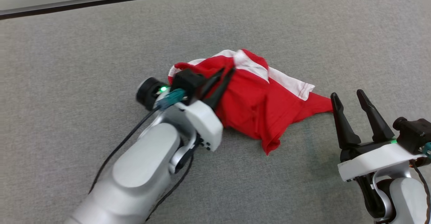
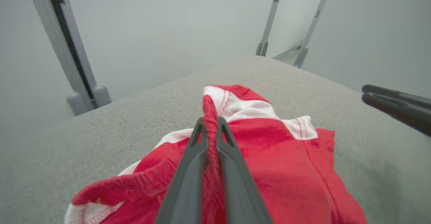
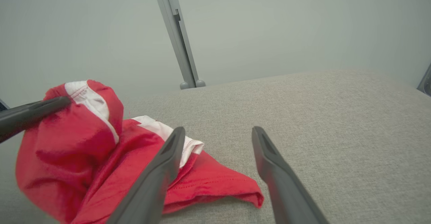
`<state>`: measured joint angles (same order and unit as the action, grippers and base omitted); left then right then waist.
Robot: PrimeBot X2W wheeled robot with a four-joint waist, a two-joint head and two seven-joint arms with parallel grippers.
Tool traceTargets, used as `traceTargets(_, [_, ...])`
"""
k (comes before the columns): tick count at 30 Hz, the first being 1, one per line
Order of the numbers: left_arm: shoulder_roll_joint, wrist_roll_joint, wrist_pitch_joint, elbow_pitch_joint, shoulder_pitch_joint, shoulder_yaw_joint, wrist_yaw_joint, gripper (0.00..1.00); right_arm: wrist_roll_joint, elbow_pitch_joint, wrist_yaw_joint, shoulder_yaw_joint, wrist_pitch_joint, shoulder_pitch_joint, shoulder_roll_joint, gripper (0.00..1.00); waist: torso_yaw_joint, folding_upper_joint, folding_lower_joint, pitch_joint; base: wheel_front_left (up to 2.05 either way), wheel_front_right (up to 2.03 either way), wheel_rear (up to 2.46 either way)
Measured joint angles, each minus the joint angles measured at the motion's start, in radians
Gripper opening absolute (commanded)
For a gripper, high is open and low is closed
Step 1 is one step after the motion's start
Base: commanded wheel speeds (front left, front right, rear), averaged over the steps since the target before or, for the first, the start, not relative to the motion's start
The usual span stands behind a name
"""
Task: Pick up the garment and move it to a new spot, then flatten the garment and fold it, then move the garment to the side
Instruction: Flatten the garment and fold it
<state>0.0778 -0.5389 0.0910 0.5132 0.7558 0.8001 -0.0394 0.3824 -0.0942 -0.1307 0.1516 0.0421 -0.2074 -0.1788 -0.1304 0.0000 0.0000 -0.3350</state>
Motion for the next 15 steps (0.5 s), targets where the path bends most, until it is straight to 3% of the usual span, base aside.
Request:
traceTargets(6, [0.112,-0.03,0.08,-0.145,-0.154,-0.093,0.11,0.0,-0.004,0.023,0.0,-0.026,-0.016,0.014,-0.004,1.0,0.046,0.0,0.0,0.02,0.0,0.0,0.0])
traceTargets(15, [0.209,-0.09,0.085,-0.26,-0.405,-0.135,0.195,0.0,-0.006,0.043,0.0,-0.033,-0.034,0.031,-0.007,1.0,0.083,0.0,0.0,0.03,0.0,0.0,0.0])
